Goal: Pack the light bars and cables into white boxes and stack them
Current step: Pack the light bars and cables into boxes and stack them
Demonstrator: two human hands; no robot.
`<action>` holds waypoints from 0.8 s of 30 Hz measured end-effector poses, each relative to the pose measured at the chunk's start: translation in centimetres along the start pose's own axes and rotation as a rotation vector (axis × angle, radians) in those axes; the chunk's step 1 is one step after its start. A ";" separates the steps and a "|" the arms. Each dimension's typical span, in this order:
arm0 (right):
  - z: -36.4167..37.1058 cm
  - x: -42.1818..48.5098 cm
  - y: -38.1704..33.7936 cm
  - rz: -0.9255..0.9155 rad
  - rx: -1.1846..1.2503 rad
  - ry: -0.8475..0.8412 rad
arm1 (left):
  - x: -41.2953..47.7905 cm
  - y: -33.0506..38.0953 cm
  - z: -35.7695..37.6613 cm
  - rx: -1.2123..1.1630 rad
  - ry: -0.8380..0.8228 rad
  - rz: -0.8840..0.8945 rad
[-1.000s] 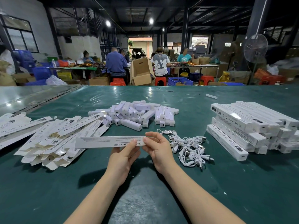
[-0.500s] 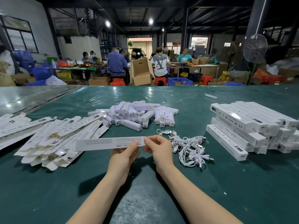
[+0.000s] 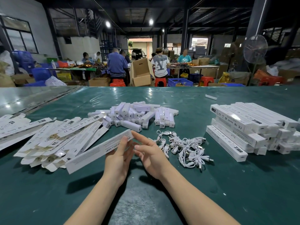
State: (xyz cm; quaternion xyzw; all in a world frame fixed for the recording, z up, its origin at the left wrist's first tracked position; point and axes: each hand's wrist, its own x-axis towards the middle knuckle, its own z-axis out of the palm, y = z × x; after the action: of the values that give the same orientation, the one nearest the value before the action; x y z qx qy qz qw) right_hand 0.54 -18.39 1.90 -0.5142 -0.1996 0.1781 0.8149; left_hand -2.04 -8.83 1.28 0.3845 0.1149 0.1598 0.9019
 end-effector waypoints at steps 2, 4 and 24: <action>0.0 0.0 0.2 0.009 0.015 -0.051 | 0.0 0.1 0.0 -0.024 -0.007 -0.012; 0.2 0.1 0.2 0.006 0.022 -0.043 | 0.1 0.2 0.0 -0.032 -0.031 -0.022; 0.9 -0.2 0.4 -0.316 -0.417 0.288 | 0.5 -0.3 -0.2 0.175 -0.115 -0.016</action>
State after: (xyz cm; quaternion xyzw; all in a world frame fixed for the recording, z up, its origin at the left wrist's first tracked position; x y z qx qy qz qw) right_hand -0.07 -17.63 1.84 -0.6531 -0.1919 -0.0704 0.7292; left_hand -1.61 -8.73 0.94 0.4692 0.0794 0.1194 0.8714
